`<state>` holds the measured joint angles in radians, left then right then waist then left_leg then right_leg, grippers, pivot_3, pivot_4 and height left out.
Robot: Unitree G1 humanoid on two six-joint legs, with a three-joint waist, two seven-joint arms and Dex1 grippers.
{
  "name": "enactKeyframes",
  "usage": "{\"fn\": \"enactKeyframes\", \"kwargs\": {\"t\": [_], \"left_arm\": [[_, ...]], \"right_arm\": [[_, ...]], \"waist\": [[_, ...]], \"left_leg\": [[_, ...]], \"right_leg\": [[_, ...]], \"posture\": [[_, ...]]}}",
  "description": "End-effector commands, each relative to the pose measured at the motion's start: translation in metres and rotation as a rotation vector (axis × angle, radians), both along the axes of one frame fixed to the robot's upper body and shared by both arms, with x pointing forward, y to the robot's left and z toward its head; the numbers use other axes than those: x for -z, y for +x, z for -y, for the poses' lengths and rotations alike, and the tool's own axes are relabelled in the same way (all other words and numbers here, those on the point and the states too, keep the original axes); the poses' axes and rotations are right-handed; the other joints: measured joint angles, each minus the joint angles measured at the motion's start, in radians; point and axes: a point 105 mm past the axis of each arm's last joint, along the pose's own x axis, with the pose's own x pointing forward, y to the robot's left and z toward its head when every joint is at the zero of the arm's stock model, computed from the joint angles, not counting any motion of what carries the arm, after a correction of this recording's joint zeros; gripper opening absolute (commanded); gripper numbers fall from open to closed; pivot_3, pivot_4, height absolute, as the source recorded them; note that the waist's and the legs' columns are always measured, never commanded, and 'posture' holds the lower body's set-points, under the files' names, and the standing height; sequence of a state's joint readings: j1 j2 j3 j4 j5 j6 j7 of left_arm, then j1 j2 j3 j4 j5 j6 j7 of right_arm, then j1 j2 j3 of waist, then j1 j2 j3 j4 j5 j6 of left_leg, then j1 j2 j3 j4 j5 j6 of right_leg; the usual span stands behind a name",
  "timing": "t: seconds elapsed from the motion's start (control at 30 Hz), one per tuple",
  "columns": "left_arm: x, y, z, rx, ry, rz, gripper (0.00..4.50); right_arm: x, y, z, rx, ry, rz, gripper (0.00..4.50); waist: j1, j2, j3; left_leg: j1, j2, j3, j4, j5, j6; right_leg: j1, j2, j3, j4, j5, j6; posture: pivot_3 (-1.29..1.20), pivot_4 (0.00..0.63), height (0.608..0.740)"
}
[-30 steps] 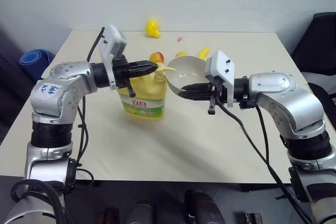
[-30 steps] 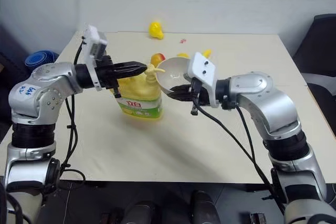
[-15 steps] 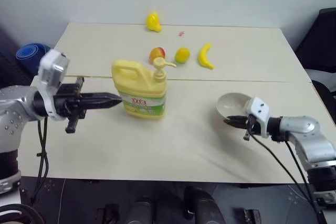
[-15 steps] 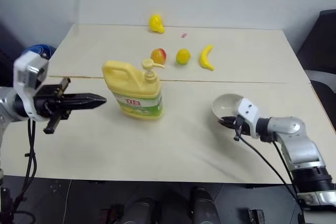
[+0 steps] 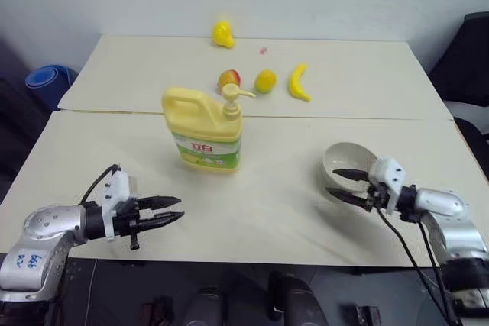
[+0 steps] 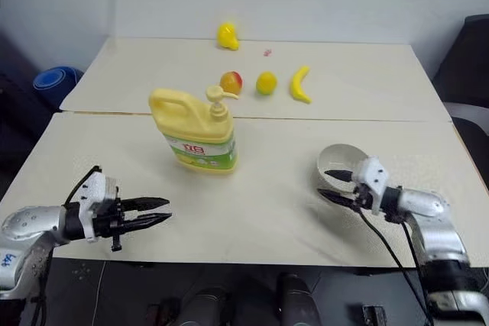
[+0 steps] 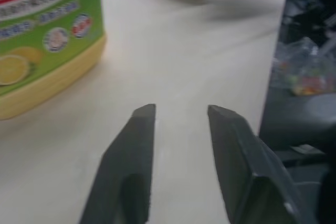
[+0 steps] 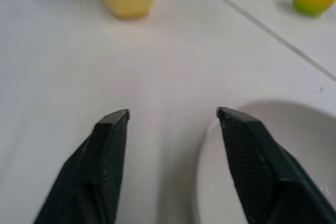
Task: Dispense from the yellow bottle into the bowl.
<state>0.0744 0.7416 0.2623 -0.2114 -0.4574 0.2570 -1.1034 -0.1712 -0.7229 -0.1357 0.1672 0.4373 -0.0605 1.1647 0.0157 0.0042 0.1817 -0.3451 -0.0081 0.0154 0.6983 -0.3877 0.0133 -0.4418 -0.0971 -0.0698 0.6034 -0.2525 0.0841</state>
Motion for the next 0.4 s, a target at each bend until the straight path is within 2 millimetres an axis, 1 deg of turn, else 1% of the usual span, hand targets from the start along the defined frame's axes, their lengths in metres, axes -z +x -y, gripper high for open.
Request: {"fn": "enactKeyframes", "kwargs": {"t": [0.03, 0.07, 0.1, 0.13, 0.17, 0.23, 0.3, 0.33, 0.4], "left_arm": [[0.005, -0.002, -0.019, -0.078, 0.071, 0.127, 2.85], [0.008, -0.004, -0.024, -0.095, 0.101, 0.17, 3.15], [0.012, -0.006, -0.028, -0.117, 0.108, 0.191, 3.45], [0.015, -0.007, -0.033, -0.155, 0.109, 0.191, 3.45], [0.019, -0.008, -0.038, -0.19, 0.117, 0.193, 3.45], [0.026, -0.009, -0.044, -0.218, 0.134, 0.193, 3.45], [0.029, -0.008, -0.046, -0.241, 0.134, 0.19, 3.45], [0.031, -0.007, -0.047, -0.253, 0.137, 0.188, 3.45], [0.035, -0.006, -0.046, -0.261, 0.151, 0.175, 3.45]], "right_arm": [[-0.03, -0.026, -0.001, -0.033, 0.075, 0.038, 4.01], [-0.033, -0.037, -0.003, -0.046, 0.077, 0.046, 4.35], [-0.031, -0.048, -0.005, -0.062, 0.068, 0.034, 4.5], [-0.032, -0.059, -0.007, -0.088, 0.038, 0.084, 4.5], [-0.029, -0.069, -0.008, -0.104, 0.009, 0.094, 4.5], [-0.022, -0.082, -0.006, -0.099, -0.028, 0.079, 4.5], [-0.014, -0.089, 0.0, -0.073, -0.046, 0.055, 4.5], [-0.01, -0.089, 0.004, -0.039, -0.044, 0.052, 4.5], [-0.007, -0.087, 0.011, 0.024, -0.035, 0.072, 4.5]], "waist": [[0.002, 0.0, 0.0], [0.005, 0.0, 0.0], [0.007, 0.0, 0.0], [0.008, 0.0, 0.0], [0.009, 0.0, 0.0], [0.009, 0.0, 0.0], [0.008, 0.0, 0.0], [0.008, 0.0, 0.0], [0.007, 0.0, 0.0]], "left_leg": [[0.0, 0.0, 0.0, 0.0, -0.001, 0.0], [0.001, 0.0, 0.0, 0.0, -0.001, 0.001], [0.001, 0.001, 0.0, -0.001, -0.001, 0.0], [0.001, 0.001, 0.0, -0.001, -0.002, 0.0], [0.001, 0.001, 0.001, -0.001, -0.002, 0.001], [0.002, 0.001, 0.001, -0.001, -0.003, 0.002], [0.009, 0.001, 0.002, -0.001, -0.005, 0.005], [0.012, 0.002, 0.002, -0.001, -0.008, 0.009], [0.013, 0.002, 0.002, -0.001, -0.011, 0.012]], "right_leg": [[0.0, 0.0, 0.0, 0.0, 0.0, 0.0], [0.0, 0.0, 0.0, 0.0, 0.0, 0.0], [0.0, 0.0, 0.0, -0.001, 0.0, 0.0], [0.0, 0.001, 0.0, -0.001, 0.0, 0.0], [0.0, 0.001, 0.0, -0.002, 0.0, 0.0], [0.002, 0.001, 0.0, -0.003, 0.0, 0.0], [0.01, 0.001, 0.001, -0.005, 0.0, 0.0], [0.014, 0.001, 0.0, -0.006, 0.0, 0.0], [0.015, 0.0, 0.001, -0.007, 0.001, 0.001]], "posture": [[0.0, 0.15, 0.74], [0.0, 0.15, 0.74], [0.0, 0.15, 0.74], [0.0, 0.15, 0.74], [0.0, 0.15, 0.74], [0.0, 0.15, 0.74], [0.0, 0.15, 0.74], [0.0, 0.15, 0.74], [0.0, 0.15, 0.74]]}}
